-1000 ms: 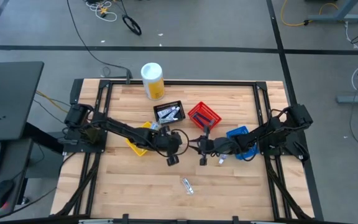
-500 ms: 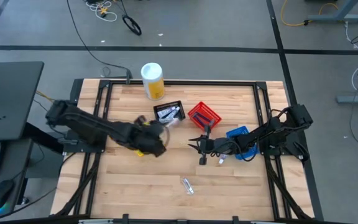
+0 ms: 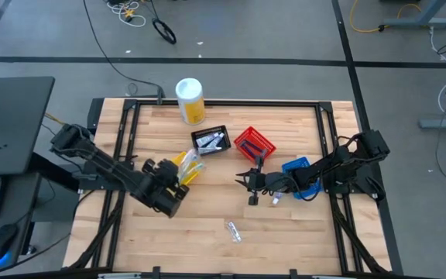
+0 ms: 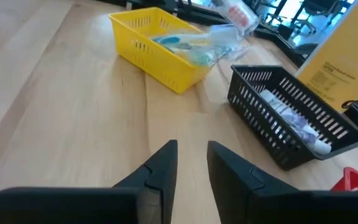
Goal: Pick & Place Travel size toiletries
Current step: Put the red toothbrush into the yellow basket
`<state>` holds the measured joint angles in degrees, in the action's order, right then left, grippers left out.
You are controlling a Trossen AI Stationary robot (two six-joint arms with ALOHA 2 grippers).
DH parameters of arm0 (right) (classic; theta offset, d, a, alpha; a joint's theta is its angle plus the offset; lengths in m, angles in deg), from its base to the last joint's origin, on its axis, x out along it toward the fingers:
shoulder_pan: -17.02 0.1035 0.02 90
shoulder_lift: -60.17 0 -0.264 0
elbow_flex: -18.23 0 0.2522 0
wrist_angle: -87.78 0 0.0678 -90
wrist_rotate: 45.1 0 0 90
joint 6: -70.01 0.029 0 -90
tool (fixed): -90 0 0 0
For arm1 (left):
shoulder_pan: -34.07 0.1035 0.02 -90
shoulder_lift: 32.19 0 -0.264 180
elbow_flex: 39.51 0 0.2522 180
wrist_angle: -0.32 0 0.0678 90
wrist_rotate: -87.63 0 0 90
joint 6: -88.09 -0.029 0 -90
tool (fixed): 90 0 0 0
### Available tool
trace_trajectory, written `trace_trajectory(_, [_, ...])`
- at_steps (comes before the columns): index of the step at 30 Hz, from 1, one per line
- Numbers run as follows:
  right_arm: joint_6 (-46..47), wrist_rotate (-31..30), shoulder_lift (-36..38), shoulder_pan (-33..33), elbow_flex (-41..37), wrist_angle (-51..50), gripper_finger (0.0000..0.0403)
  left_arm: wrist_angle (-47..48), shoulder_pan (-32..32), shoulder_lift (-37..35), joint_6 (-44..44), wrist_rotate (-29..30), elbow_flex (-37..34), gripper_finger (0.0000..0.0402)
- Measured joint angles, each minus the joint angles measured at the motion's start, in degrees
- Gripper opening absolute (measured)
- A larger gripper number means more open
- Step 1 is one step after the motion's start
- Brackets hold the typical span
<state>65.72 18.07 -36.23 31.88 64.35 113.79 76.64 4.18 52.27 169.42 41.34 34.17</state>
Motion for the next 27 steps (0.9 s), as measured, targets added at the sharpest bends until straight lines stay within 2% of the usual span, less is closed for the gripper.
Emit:
trace_trajectory(5, [2.27, 0.44, 0.00, 0.00, 0.02, 0.27, 0.0097, -4.73, 0.44, -0.09, 3.22, 1.07, -7.41, 0.0024])
trace_trajectory(15, [4.02, 0.46, 0.00, 0.00, 0.02, 0.32, 0.0097, -26.36, 3.75, -0.04, -5.34, -4.94, -20.04, 0.0038])
trace_trajectory(21, [4.06, 0.46, 0.00, 0.00, 0.02, 0.30, 0.0097, -28.66, 6.70, -0.04, -7.08, -4.96, -21.85, 0.0038])
trace_trajectory(27, [4.06, 0.45, 0.00, 0.00, 0.02, 0.30, 0.0097, -29.29, 9.19, -0.04, -11.72, -8.96, -21.85, 0.0079])
